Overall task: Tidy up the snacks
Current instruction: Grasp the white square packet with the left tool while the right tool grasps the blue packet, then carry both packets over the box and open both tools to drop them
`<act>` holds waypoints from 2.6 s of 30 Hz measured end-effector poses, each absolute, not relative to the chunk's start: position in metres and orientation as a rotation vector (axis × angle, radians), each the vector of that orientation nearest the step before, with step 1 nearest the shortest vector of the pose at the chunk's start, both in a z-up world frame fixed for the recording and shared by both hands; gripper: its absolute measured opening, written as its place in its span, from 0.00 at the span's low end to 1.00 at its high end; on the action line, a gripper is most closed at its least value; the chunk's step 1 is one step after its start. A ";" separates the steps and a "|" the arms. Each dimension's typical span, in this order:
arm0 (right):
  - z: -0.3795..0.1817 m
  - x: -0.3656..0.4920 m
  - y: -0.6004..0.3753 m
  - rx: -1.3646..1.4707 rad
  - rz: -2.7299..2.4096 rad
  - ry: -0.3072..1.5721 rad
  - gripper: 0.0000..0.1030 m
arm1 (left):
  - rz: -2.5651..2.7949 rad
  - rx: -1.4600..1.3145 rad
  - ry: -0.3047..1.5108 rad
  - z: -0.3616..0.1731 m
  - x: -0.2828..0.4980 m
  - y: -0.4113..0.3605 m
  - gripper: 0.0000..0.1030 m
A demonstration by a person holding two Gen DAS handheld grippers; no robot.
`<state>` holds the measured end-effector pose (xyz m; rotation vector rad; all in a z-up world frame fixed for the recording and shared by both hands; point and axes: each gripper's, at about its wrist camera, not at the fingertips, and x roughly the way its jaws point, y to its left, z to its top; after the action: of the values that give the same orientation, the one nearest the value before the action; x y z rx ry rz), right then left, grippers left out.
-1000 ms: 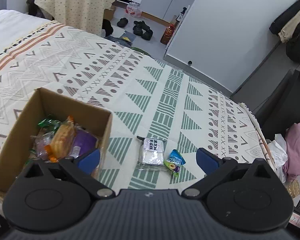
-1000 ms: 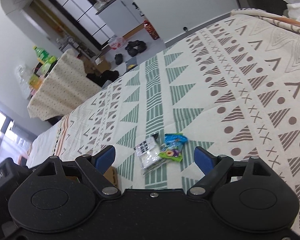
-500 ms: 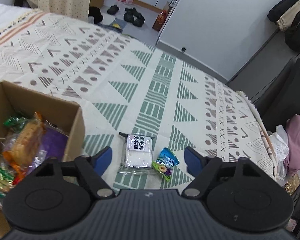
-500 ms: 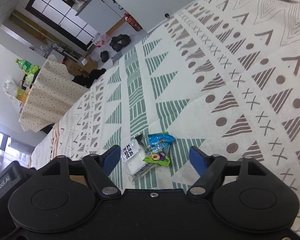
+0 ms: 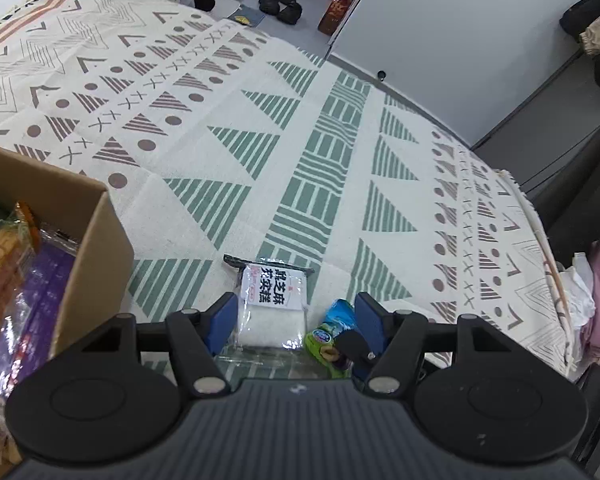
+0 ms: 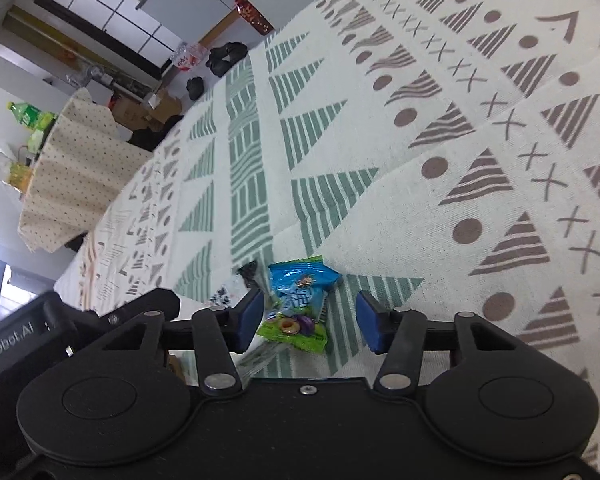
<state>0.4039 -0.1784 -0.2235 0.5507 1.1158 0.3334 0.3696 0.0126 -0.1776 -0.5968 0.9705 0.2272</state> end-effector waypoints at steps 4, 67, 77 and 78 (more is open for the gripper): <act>-0.237 0.409 -0.175 0.566 0.343 1.149 0.24 | 0.250 -0.602 0.994 -0.190 0.377 0.014 0.62; -0.102 0.316 -0.098 0.406 0.651 0.859 0.11 | 0.434 -0.629 0.798 -0.069 0.190 0.130 0.43; -0.091 0.285 -0.066 0.306 0.720 0.850 0.11 | 0.416 -0.662 0.803 -0.073 0.168 0.147 0.43; -0.089 0.282 -0.063 0.298 0.726 0.851 0.11 | 0.411 -0.664 0.805 -0.074 0.167 0.148 0.43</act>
<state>0.2818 -0.0633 -0.0893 0.2979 0.8511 0.7258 0.1670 0.1479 -0.0736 -0.6638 0.8051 0.4111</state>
